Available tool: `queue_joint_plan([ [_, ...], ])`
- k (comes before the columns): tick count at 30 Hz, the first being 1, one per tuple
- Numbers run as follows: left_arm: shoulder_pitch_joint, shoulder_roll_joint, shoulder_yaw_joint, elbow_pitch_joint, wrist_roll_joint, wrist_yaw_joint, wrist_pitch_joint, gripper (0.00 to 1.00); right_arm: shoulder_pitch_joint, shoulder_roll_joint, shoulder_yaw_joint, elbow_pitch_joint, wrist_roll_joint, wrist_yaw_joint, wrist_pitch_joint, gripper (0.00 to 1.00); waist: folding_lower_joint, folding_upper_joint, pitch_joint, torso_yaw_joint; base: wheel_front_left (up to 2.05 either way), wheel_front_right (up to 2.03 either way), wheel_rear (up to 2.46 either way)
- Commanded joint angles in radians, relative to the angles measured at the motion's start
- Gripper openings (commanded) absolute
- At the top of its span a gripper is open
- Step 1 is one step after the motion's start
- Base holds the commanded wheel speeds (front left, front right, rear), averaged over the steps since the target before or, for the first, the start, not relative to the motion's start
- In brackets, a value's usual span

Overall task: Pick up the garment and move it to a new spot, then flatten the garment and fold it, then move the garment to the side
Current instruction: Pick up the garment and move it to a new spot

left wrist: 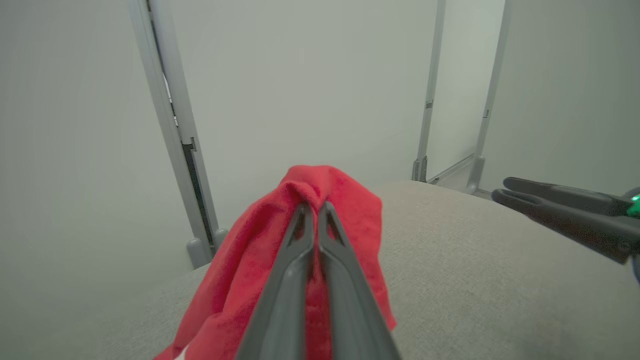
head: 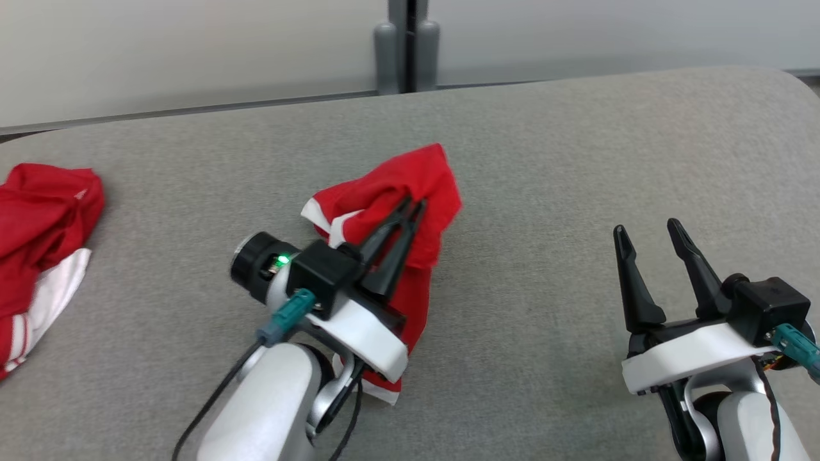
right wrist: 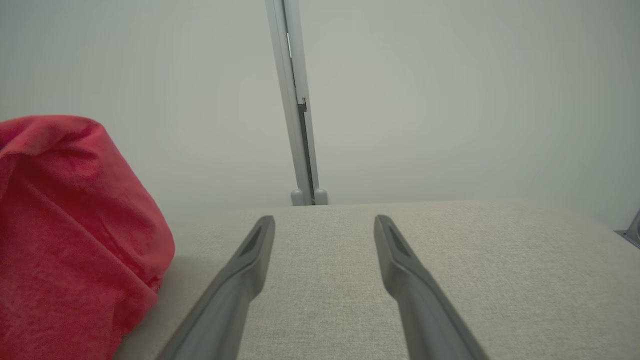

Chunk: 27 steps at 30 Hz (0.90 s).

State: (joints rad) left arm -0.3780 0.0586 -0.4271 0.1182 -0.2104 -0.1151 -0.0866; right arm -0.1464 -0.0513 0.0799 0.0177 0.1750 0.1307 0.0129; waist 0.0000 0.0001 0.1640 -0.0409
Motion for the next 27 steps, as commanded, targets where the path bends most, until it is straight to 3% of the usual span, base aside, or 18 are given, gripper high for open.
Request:
queue_joint_plan([
  [1, -0.021, 0.004, -0.025, 0.015, 0.006, -0.005, 0.003, 0.0, -0.016, -0.001, -0.003, -0.005, -0.005, 0.0, -0.006, 1.0, 0.0, -0.0001, 0.06, -0.088, 0.0, 0.0, 0.0],
  [6, -0.081, -0.001, -0.146, 0.087, 0.002, -0.013, 0.02, 0.0, -0.035, -0.001, 0.011, 0.0, 0.034, 0.0, -0.026, 1.0, 0.0, -0.0001, 0.121, -0.189, 0.0, 0.0, 0.0],
  [10, -0.111, -0.002, -0.214, 0.164, -0.023, -0.014, 0.03, 0.0, -0.042, 0.0, 0.004, 0.011, 0.043, 0.0, -0.043, 1.0, 0.0, -0.0001, 0.151, -0.227, 0.0, 0.0, 0.0],
  [11, -0.118, -0.003, -0.228, 0.183, -0.025, -0.015, 0.026, 0.32, -0.045, 0.0, 0.004, 0.013, 0.044, 0.0, -0.045, 1.0, 0.0, -0.0001, 0.157, -0.233, 0.0, 0.0, 0.0],
  [12, -0.126, -0.004, -0.242, 0.201, -0.03, -0.015, 0.022, 1.0, -0.047, 0.0, 0.004, 0.015, 0.045, 0.0, -0.049, 1.0, 0.0, -0.0001, 0.162, -0.236, 0.0, 0.0, 0.0],
  [21, -0.159, -0.002, -0.284, 0.214, -0.065, -0.013, -0.114, 1.0, -0.052, -0.001, -0.003, 0.028, 0.039, 0.0, -0.052, 1.0, 0.0, -0.0001, 0.141, -0.193, 0.0, 0.0, 0.0],
  [27, -0.11, 0.032, -0.177, 0.157, -0.111, 0.056, -0.158, 1.0, -0.042, -0.001, -0.013, 0.025, 0.012, 0.0, -0.036, 1.0, 0.0, -0.0001, 0.079, -0.111, 0.0, 0.0, 0.0],
])
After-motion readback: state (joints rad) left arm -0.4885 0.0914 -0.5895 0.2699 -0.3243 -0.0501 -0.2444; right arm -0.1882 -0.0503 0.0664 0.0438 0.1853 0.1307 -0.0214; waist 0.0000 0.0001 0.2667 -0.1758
